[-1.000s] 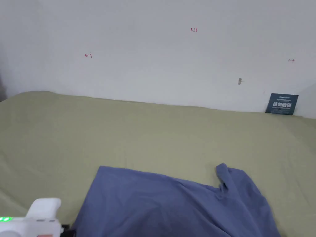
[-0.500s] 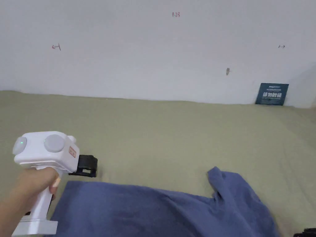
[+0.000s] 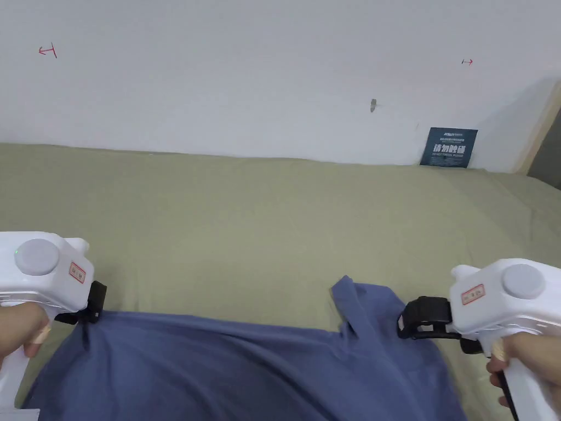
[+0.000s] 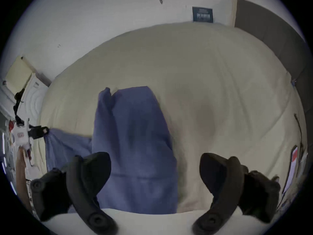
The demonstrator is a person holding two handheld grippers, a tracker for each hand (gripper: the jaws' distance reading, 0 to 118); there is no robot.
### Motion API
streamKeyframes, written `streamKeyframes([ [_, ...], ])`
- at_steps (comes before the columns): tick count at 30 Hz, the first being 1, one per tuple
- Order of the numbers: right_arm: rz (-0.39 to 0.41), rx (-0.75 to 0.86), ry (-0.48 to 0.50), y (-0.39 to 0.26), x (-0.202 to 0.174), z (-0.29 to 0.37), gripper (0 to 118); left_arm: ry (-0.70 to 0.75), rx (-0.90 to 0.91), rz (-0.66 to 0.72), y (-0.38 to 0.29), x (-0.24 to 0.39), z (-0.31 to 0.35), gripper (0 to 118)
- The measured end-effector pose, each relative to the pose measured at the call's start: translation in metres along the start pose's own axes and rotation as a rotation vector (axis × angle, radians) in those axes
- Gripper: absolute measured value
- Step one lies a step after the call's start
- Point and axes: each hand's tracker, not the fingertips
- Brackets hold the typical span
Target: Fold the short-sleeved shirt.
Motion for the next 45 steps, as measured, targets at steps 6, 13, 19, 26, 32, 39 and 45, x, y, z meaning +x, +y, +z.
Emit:
streamKeyframes([
  [6,0.078,-0.123,-0.151,0.012,-0.014,-0.025,19,0.004,-0.025,-0.040,0.007,0.002,0.002,5],
  [13,-0.028,-0.047,-0.039,0.020,-0.012,0.019,1,-0.040,-0.008,0.006,0.004,-0.005,0.018,5],
  [19,-0.002,0.126,-0.020,0.051,-0.030,0.093,1,-0.108,0.069,0.027,0.033,-0.013,0.077,5],
  [26,0.066,0.287,-0.018,0.107,-0.060,0.172,1,-0.070,0.229,0.026,0.094,-0.020,0.165,5],
  [32,0.077,0.467,0.002,0.154,-0.090,0.236,1,-0.042,0.353,0.018,0.144,-0.022,0.241,5],
  [39,0.138,0.638,-0.013,0.195,-0.127,0.293,1,0.018,0.479,0.010,0.175,-0.018,0.290,5],
  [45,0.156,0.714,-0.011,0.202,-0.143,0.330,1,0.009,0.567,0.045,0.188,-0.029,0.309,5],
])
